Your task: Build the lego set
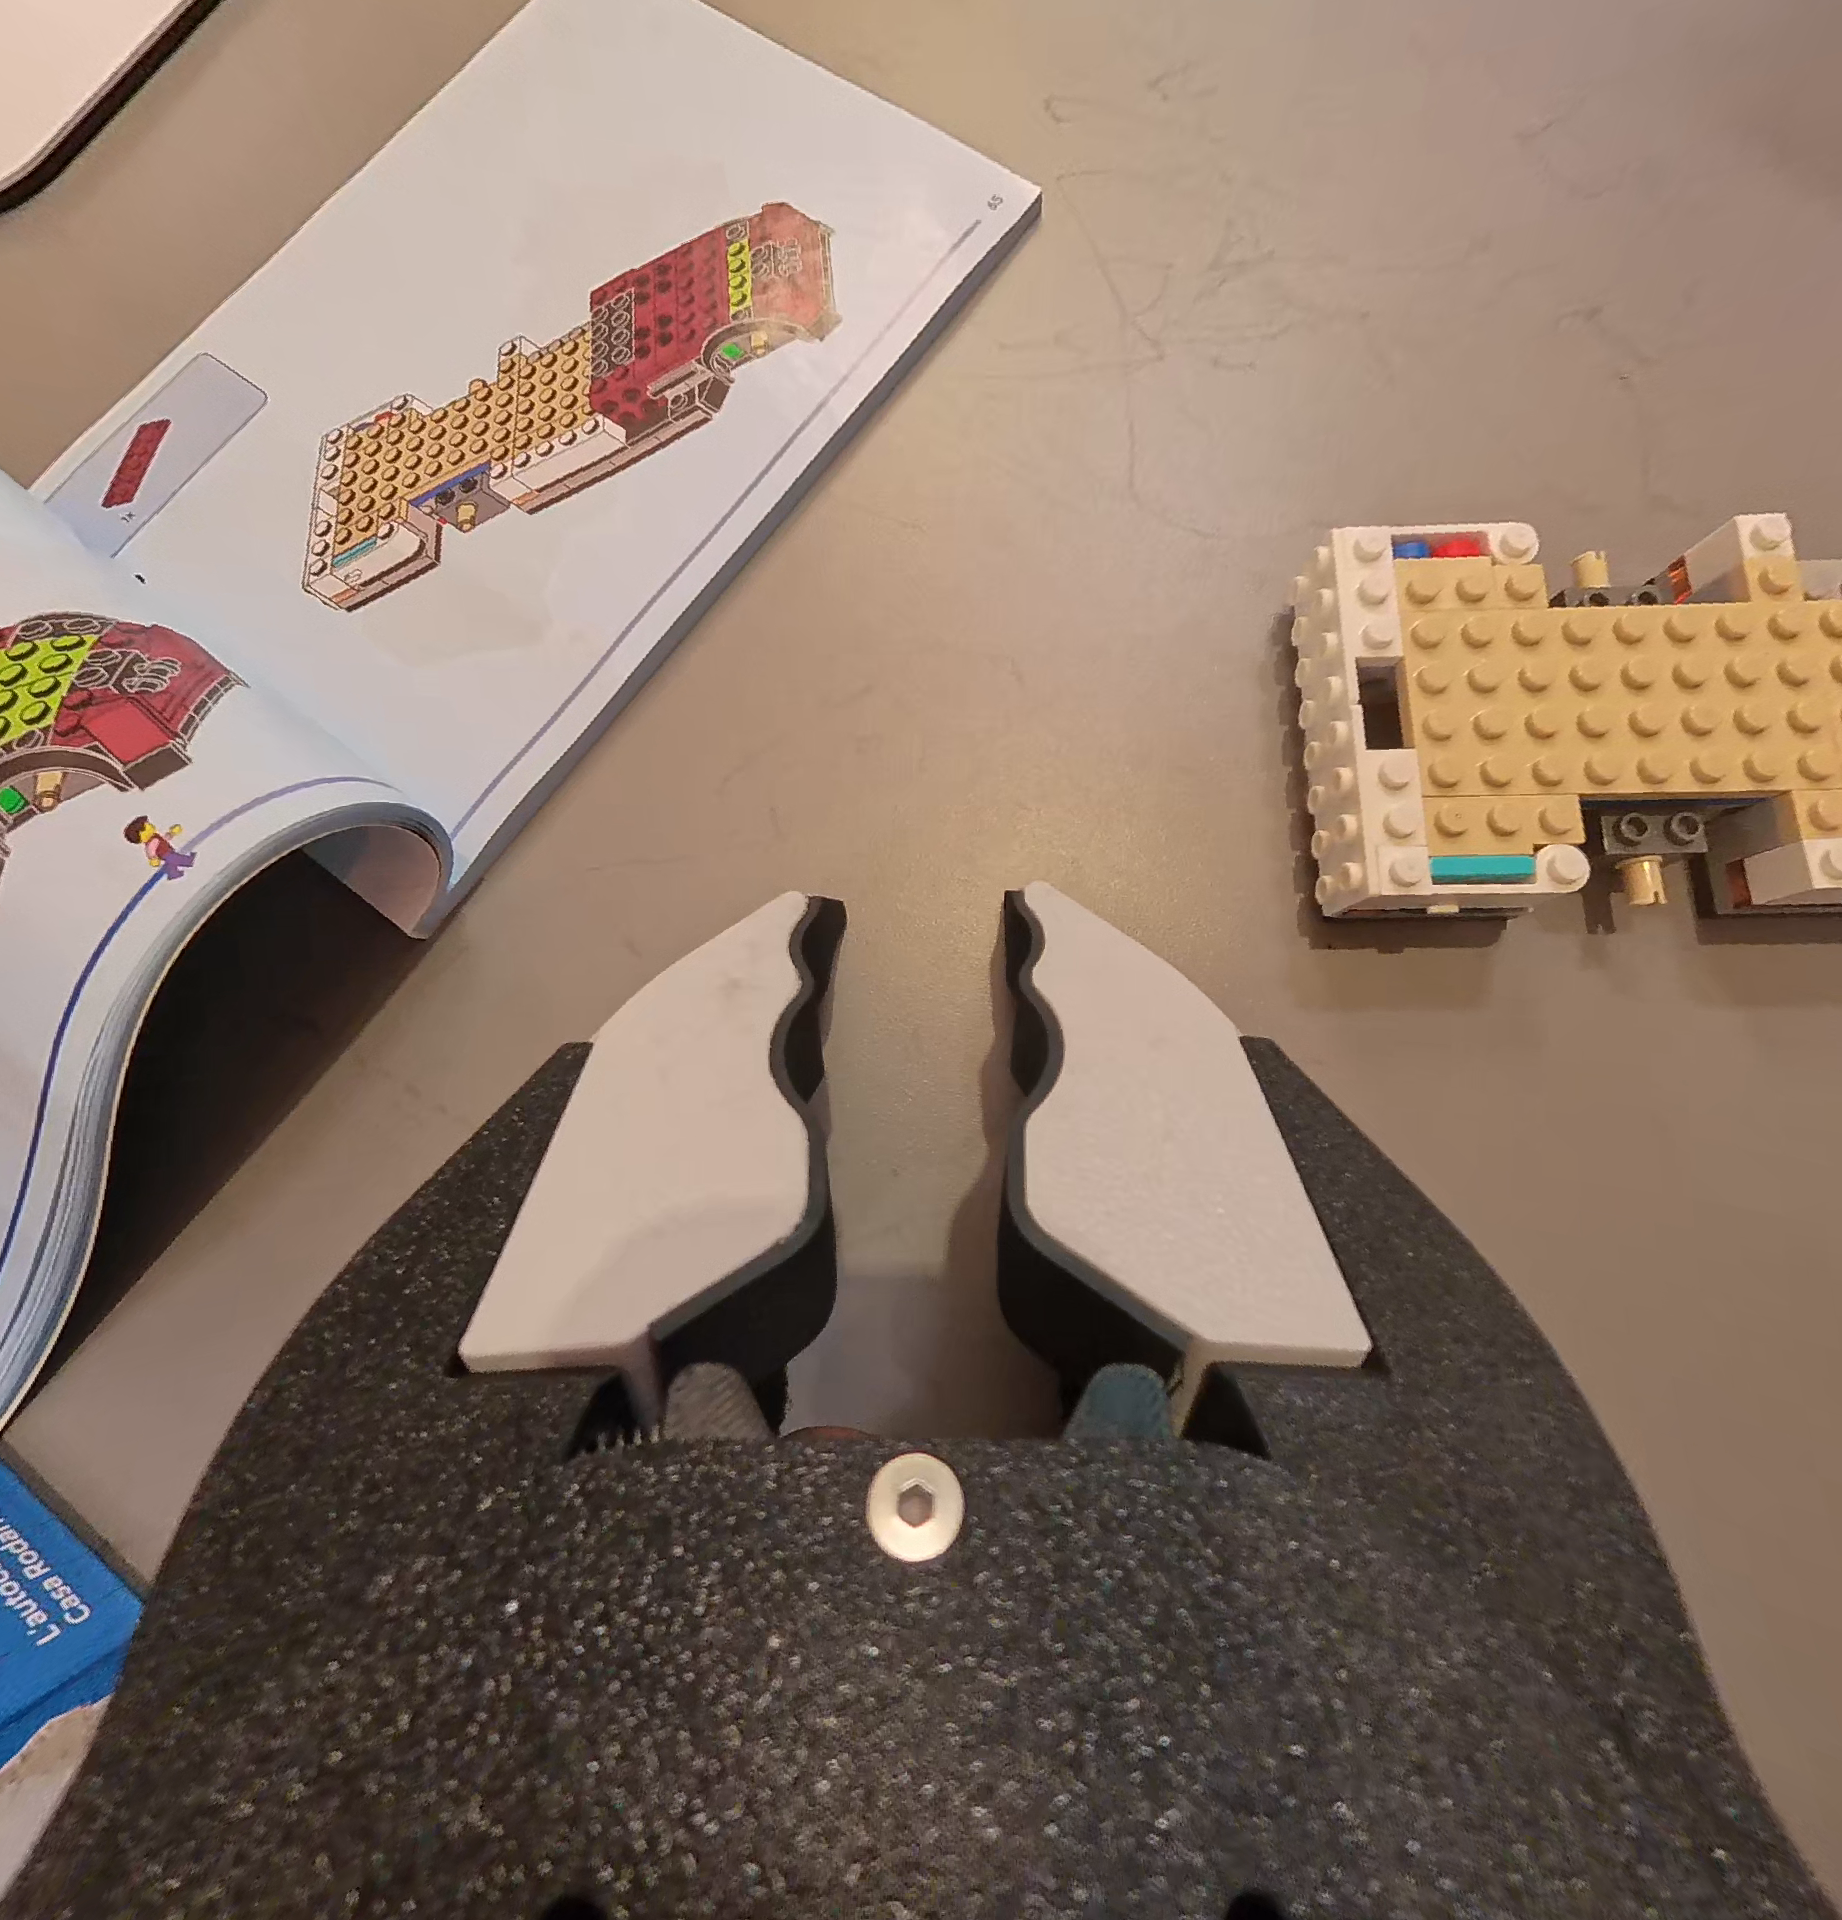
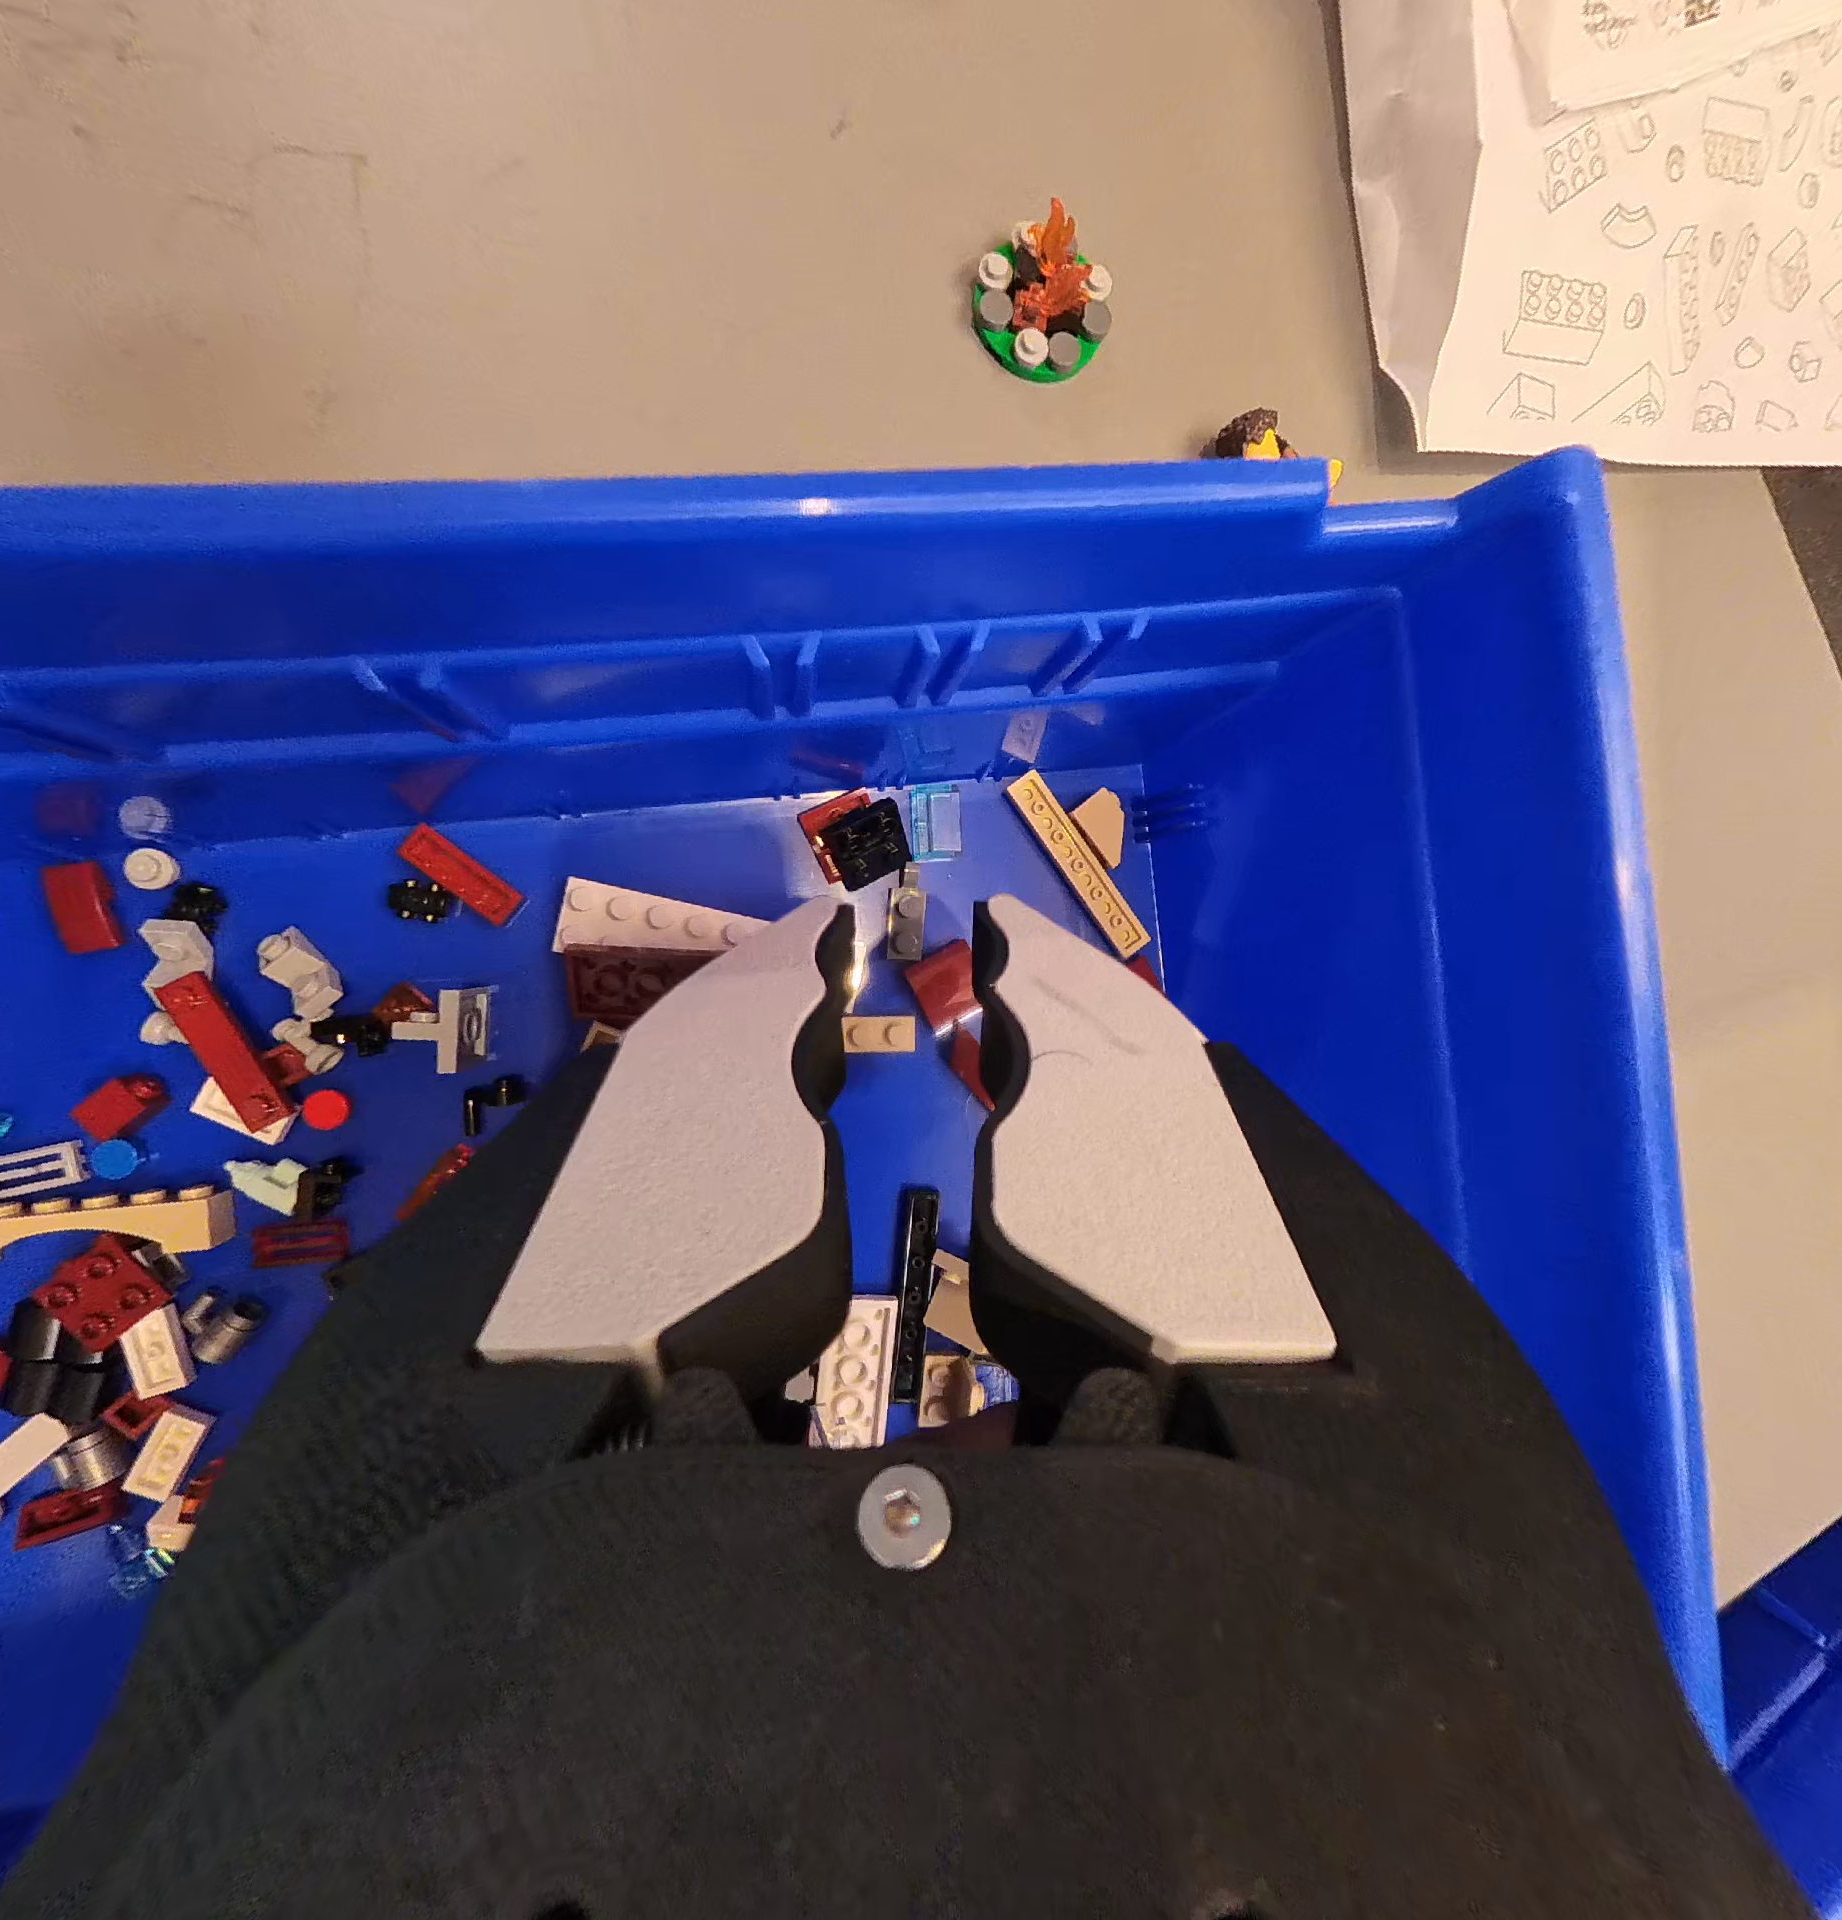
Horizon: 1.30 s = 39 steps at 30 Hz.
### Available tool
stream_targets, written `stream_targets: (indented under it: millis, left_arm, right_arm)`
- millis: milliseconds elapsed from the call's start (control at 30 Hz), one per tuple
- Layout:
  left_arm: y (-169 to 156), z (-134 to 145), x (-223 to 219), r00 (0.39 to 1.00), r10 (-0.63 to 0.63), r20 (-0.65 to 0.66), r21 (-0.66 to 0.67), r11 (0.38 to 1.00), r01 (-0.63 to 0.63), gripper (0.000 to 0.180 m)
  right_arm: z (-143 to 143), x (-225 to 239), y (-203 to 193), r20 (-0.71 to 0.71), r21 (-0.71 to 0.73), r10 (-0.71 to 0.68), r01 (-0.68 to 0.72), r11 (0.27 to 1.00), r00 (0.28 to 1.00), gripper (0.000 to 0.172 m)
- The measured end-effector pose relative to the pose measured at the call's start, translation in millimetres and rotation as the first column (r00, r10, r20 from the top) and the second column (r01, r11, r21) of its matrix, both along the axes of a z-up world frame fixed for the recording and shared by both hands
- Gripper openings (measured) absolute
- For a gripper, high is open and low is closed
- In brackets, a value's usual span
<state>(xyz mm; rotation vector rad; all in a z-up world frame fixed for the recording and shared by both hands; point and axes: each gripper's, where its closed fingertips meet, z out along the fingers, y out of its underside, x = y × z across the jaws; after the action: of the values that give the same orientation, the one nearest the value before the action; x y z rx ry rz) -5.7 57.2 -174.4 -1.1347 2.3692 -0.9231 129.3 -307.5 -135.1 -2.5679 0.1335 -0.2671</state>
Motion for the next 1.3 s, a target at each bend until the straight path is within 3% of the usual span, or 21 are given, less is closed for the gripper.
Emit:
stream_targets:
  millis: [933, 1300]
  left_arm:
    - [0, 0, 0, 1.000, -0.003, 0.003, 0.004, 1.000, 0.003, 0.033]
    - [0, 0, 0, 1.000, -0.003, 0.008, 0.008, 1.000, 0.002, 0.033]
  right_arm:
    - [6, 13, -1, 0.011, 0.037, -0.076, 0.076, 0.996, 0.997, 0.022]
    - [56, 54, -7, 0.073, 0.302, -0.321, 0.285, 0.910, 0.944, 0.011]
